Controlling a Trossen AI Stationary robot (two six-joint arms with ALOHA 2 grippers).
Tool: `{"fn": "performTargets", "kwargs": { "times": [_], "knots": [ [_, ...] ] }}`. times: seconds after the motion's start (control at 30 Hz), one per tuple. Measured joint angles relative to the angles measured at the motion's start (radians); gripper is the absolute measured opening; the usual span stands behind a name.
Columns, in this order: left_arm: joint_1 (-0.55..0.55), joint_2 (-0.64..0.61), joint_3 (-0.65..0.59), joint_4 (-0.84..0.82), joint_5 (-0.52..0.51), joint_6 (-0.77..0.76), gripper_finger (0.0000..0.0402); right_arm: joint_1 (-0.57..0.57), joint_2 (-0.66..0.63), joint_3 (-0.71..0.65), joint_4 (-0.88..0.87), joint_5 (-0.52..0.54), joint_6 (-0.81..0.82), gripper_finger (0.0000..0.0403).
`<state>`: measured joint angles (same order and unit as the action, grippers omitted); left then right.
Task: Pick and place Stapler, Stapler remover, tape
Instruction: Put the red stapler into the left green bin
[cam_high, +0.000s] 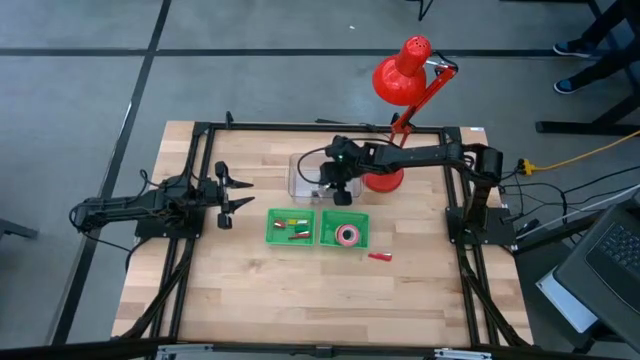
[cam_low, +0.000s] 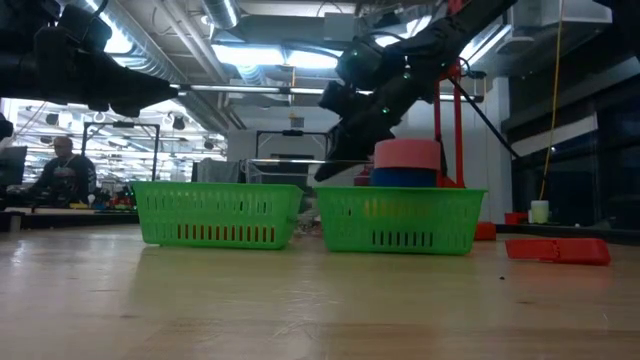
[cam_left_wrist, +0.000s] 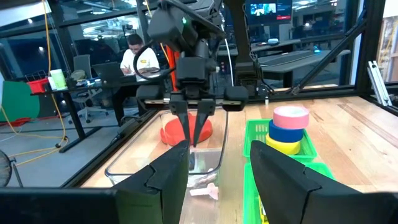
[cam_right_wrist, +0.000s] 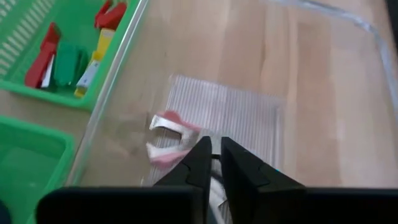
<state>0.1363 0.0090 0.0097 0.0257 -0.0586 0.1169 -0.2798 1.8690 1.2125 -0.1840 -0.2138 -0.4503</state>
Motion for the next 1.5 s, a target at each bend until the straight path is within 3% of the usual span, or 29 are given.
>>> {"fn": "performTargets", "kwargs": {
  "times": [0.27, 0.57, 0.9, 1.13, 1.3, 1.5],
  "knots": [
    [0.000, 0.000, 0.000, 0.000, 0.000, 0.000, 0.0168, -0.012, 0.000, 0.000, 0.075, -0.001, 0.001, 0.0080],
    [0.000, 0.000, 0.000, 0.000, 0.000, 0.000, 0.0168, -0.039, 0.000, 0.037, 0.083, -0.117, 0.018, 0.0133],
    [0.000, 0.000, 0.000, 0.000, 0.000, 0.000, 0.0168, -0.027, 0.000, 0.199, -0.014, -0.122, 0.130, 0.0133],
    [0.000, 0.000, 0.000, 0.000, 0.000, 0.000, 0.0168, 0.052, 0.000, 0.352, -0.152, -0.003, 0.133, 0.0130],
    [0.000, 0.000, 0.000, 0.000, 0.000, 0.000, 0.0168, 0.117, 0.000, 0.399, -0.160, 0.080, 0.139, 0.0130],
    [0.000, 0.000, 0.000, 0.000, 0.000, 0.000, 0.0168, 0.186, 0.000, 0.418, -0.162, 0.091, 0.296, 0.0130]
  ]
}}
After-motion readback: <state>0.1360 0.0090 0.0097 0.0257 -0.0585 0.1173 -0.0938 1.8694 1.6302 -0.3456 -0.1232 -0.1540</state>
